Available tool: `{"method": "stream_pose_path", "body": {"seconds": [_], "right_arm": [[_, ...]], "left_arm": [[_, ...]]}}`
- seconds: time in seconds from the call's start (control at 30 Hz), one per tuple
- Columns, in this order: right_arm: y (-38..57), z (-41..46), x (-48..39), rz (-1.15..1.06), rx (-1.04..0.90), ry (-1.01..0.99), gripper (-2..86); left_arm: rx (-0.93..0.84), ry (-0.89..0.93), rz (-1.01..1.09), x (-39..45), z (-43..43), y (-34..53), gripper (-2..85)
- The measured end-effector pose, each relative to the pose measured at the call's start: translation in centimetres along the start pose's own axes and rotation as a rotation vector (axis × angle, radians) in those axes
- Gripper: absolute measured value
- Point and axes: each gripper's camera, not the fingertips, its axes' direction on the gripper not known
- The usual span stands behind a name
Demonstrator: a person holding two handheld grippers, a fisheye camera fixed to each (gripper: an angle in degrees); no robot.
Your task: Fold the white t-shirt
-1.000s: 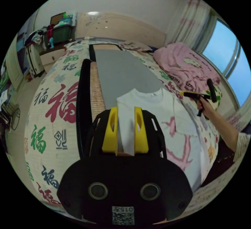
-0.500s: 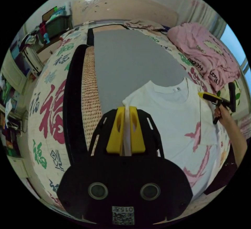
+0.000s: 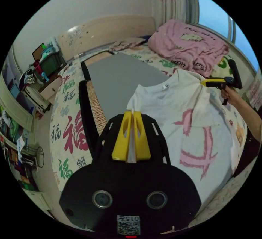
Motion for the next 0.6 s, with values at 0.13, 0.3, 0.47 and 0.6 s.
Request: {"method": "stream_pose_path", "body": {"seconds": [0.13,0.3,0.47,0.6], "right_arm": [[7.1,-9.4,-8.2,-0.059,0.058,-0.065,1.1],[17.7,-16.8,-17.4,-0.044,0.026,-0.182,3.1],[29.1,-19.0,-27.1,0.054,-0.123,-0.182,5.2],[34.2,-18.8,-32.9,0.062,-0.233,-0.105,6.2]], "left_arm": [[0.066,0.084,0.006,0.4,-7.7,6.8,0.2],[0.008,0.245,-0.057,3.6,-15.9,17.9,0.2],[-0.128,0.314,-0.106,8.7,-18.3,26.2,0.3],[-0.219,0.318,-0.099,12.5,-18.4,31.5,0.7]]}}
